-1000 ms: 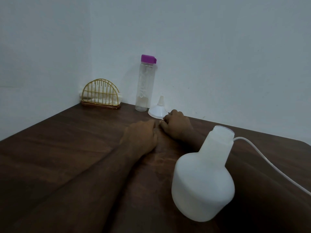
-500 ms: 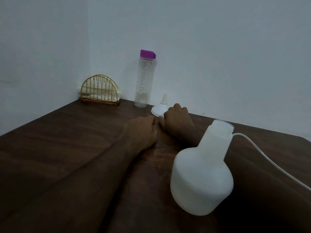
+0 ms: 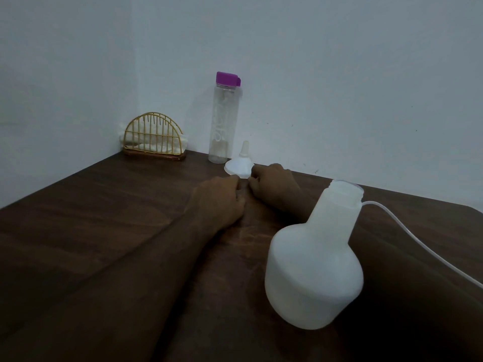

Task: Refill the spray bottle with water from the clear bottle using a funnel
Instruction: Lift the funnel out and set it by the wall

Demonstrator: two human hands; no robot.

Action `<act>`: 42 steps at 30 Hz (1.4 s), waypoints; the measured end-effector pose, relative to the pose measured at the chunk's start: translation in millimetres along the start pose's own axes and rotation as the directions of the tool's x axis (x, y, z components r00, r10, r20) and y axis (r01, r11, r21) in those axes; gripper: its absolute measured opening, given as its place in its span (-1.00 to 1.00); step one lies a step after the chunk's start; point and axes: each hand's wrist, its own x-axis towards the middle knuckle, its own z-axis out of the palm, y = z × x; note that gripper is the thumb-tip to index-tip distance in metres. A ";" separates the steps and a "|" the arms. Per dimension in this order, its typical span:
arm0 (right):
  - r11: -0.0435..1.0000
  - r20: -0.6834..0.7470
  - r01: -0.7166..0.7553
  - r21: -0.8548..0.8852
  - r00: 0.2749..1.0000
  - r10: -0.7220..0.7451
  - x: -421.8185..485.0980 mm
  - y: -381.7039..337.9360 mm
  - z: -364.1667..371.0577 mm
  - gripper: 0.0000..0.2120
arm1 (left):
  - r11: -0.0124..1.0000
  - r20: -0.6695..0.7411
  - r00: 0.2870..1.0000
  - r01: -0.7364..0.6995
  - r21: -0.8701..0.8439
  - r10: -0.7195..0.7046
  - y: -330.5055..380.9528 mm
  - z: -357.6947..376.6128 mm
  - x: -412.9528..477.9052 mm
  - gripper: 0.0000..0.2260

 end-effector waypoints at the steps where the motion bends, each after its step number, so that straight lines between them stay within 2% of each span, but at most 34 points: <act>1: 0.999 -0.008 -0.004 -0.045 1.000 0.004 -0.8 -1.3 -0.6 -0.77 | 1.000 -0.003 1.000 0.000 -0.001 0.000 0.0 0.5 0.0 -0.73; 5: 0.986 -0.078 -0.005 -0.164 0.997 -0.008 -0.2 -2.9 0.0 -0.68 | 1.000 0.024 1.000 -0.006 -0.010 0.007 0.3 -0.5 1.0 -0.70; 10: 0.982 -0.164 -0.051 -0.181 0.986 0.021 -0.2 0.5 3.3 -0.71 | 1.000 0.066 0.998 -0.007 -0.026 0.008 -0.5 -3.8 1.8 -0.73; 14: 0.993 -0.190 0.002 -0.122 0.981 -0.025 -0.9 -1.0 2.4 -0.76 | 0.999 0.061 0.998 -0.016 -0.032 0.018 -0.9 -3.0 2.3 -0.74; 18: 0.992 -0.118 0.091 -0.085 0.988 -0.101 0.8 -1.3 2.1 -0.71 | 0.999 0.035 0.999 -0.029 -0.042 0.031 -1.5 -1.5 1.8 -0.75; 27: 0.995 -0.020 0.067 -0.079 0.997 -0.069 3.7 1.7 4.4 -0.64 | 0.999 0.021 0.999 -0.036 -0.031 0.036 -3.0 0.4 2.9 -0.73; 34: 0.989 -0.003 0.076 0.123 0.997 -0.076 -1.1 11.3 0.1 -0.72 | 0.998 0.024 0.999 -0.028 -0.047 0.029 -1.9 -1.5 1.5 -0.72; 38: 0.969 0.053 -0.031 0.246 0.998 0.018 -13.4 10.8 -14.5 -0.68 | 0.992 0.046 0.999 -0.009 -0.126 0.015 1.0 -4.8 1.9 -0.71; 42: 0.889 0.089 -0.106 0.445 0.993 0.074 -42.8 14.0 -57.1 -0.70 | 0.980 -0.028 0.999 -0.029 -0.199 0.024 10.9 -16.2 -11.8 -0.78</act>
